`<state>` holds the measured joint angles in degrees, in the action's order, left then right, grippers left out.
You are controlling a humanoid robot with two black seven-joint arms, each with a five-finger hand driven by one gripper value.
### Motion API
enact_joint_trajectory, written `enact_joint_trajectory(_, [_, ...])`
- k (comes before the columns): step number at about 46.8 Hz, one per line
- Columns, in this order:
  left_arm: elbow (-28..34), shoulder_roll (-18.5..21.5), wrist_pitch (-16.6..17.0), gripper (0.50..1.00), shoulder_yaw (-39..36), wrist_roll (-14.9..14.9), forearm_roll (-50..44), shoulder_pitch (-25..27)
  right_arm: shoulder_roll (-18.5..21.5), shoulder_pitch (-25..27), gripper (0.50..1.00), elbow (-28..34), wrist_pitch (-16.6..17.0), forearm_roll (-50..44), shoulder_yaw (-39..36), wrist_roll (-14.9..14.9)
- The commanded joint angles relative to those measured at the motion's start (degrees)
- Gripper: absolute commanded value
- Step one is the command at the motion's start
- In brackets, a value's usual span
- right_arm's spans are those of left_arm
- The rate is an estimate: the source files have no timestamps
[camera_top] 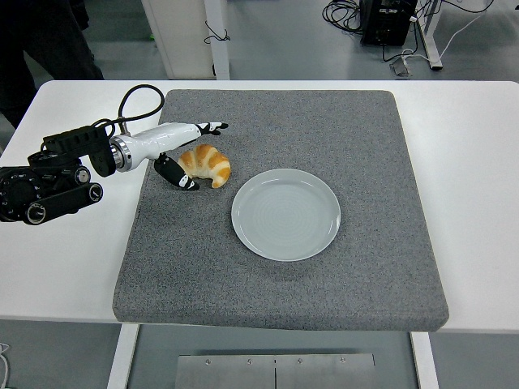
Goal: Place the bread on the plate
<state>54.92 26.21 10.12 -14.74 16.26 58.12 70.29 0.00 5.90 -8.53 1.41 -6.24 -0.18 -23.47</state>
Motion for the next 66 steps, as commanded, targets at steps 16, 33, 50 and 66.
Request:
enact_joint_trajectory(16, [-5.35, -3.00, -0.02, 0.957, 0.06, -0.09, -0.29, -0.85, 0.00, -0.01, 1.000, 0.00, 0.00, 0.00, 0.00, 0.00])
enact_joint_trajectory(33, [-5.44, -3.88, -0.10, 0.922, 0.06, -1.41, -0.46, -1.29, 0.00, -0.01, 1.000, 0.00, 0.00, 0.00, 0.00, 0.00])
enact_joint_trajectory(50, [-5.44, -3.88, -0.37, 0.757, -0.03, -1.32, -0.46, -1.20, 0.00, -0.01, 1.000, 0.00, 0.00, 0.00, 0.00, 0.00])
enact_joint_trajectory(66, [-5.44, -3.71, -0.63, 0.559, -0.03, -1.23, -0.46, -1.20, 0.00, -0.01, 1.000, 0.00, -0.09, 0.00, 0.00, 0.00])
